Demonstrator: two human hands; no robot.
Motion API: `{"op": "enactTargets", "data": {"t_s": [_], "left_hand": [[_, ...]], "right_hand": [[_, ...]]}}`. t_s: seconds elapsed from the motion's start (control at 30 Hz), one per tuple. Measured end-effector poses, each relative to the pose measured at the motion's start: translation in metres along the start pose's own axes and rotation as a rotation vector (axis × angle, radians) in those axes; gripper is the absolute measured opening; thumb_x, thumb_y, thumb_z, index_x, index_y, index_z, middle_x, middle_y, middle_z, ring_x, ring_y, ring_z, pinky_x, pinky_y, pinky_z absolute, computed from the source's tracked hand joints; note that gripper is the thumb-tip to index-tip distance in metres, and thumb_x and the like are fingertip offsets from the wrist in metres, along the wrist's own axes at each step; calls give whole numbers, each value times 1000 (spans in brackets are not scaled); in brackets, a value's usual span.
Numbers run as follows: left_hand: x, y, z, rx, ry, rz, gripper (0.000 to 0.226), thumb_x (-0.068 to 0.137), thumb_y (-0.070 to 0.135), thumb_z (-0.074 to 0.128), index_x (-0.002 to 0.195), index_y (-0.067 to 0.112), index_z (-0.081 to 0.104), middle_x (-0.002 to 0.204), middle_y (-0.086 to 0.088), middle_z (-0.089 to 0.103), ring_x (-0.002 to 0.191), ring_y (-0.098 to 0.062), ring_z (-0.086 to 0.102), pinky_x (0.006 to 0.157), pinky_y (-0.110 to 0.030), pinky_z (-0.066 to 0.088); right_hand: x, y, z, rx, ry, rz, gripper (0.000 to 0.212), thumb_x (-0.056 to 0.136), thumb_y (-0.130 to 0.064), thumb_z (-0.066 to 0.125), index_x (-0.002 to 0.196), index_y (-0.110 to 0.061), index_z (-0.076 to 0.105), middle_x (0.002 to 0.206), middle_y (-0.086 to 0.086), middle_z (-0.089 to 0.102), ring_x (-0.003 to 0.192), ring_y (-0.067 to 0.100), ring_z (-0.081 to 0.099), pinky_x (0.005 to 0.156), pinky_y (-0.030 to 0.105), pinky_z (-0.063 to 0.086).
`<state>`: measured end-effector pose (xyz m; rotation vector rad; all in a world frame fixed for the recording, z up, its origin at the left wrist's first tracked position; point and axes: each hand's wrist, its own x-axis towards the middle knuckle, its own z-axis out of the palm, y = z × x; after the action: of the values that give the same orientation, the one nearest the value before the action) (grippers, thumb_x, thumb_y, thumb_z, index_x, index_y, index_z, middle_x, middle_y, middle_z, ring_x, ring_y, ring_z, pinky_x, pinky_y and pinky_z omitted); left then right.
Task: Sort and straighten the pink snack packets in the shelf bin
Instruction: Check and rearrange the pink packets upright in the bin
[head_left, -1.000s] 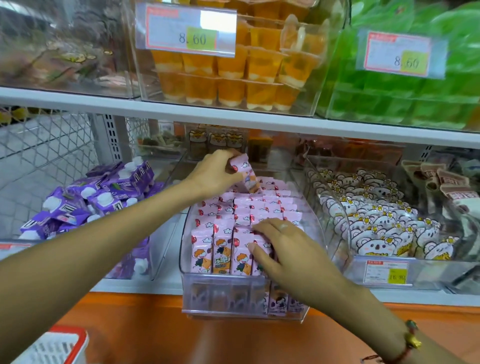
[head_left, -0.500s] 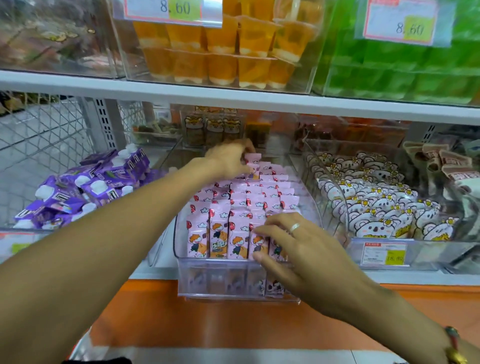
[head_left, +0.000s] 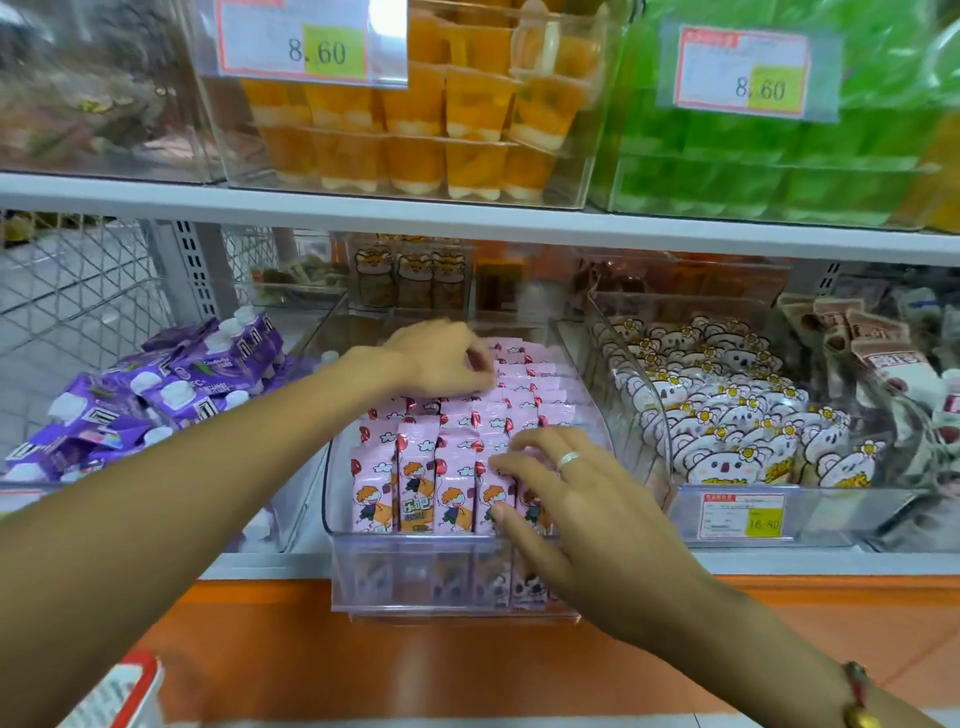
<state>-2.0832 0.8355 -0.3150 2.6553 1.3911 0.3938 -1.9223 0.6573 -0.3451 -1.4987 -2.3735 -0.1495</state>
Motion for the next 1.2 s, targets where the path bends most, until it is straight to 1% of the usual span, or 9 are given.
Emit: {"op": "enactTargets", "data": {"t_s": [0.13,0.27,0.47,0.57,0.67,0.77,0.9,1.0,1.2], "left_hand": [[1,5,4,-93,84,-68,17,90,31,63,103,25,72,105,9,68,83,-4,55,67,-20,41],[0,10,7,-44,179,-147,16,96,27,56,105,21,68,109,0,68,91,-16,59,74,-31,46],[-12,21,-3,-273,449,-174,22,103,22,39,113,12,55,78,-3,57,56,-9,47,50,-25,35],[-28,30,-9,-486,651,-242,22,102,22,39,114,11,55,93,2,59,67,-6,55,57,-14,43],[-51,36,-16,-802,782,-361,20,102,21,42,114,9,52,102,-3,63,91,-17,62,76,-28,52],[-83,44,-25,-1123,861,-373,11,101,17,45,107,11,52,99,-5,65,85,-7,66,74,-24,58],[-125,62,-24,-1189,771,-287,12,97,17,51,102,11,60,90,0,70,76,-1,68,64,-15,56],[-140,73,-13,-1270,689,-261,11,95,18,54,98,13,64,81,4,73,73,-2,69,61,-15,55],[-143,69,5,-1290,617,-252,14,92,25,57,104,29,63,100,14,70,91,5,65,74,-12,52]], "right_hand": [[4,-5,-1,-64,3,27,38,94,-42,45,120,-22,64,117,-4,63,109,15,57,89,28,44],[6,-1,3,-19,-33,12,45,99,-48,32,136,-28,49,133,-9,50,123,11,41,99,24,29],[7,0,3,-16,-20,12,46,99,-48,33,139,-30,44,136,-10,46,125,10,38,100,23,26],[8,2,3,-11,-2,20,45,98,-50,33,138,-33,43,134,-14,45,123,7,37,97,21,25],[10,1,2,34,33,27,42,98,-47,36,135,-32,47,130,-13,47,120,8,39,92,21,28],[13,-2,-1,125,121,40,35,98,-43,41,129,-31,51,124,-14,50,117,8,42,80,19,29],[20,-11,-10,441,345,89,30,94,-43,51,121,-31,50,117,-17,48,111,0,43,82,15,35],[25,-21,-13,583,239,78,39,93,-51,49,129,-34,47,122,-19,45,116,-7,40,93,9,32],[41,-29,-5,1169,94,365,11,90,-31,60,100,-36,58,104,-11,63,80,-11,62,71,8,49]]}}
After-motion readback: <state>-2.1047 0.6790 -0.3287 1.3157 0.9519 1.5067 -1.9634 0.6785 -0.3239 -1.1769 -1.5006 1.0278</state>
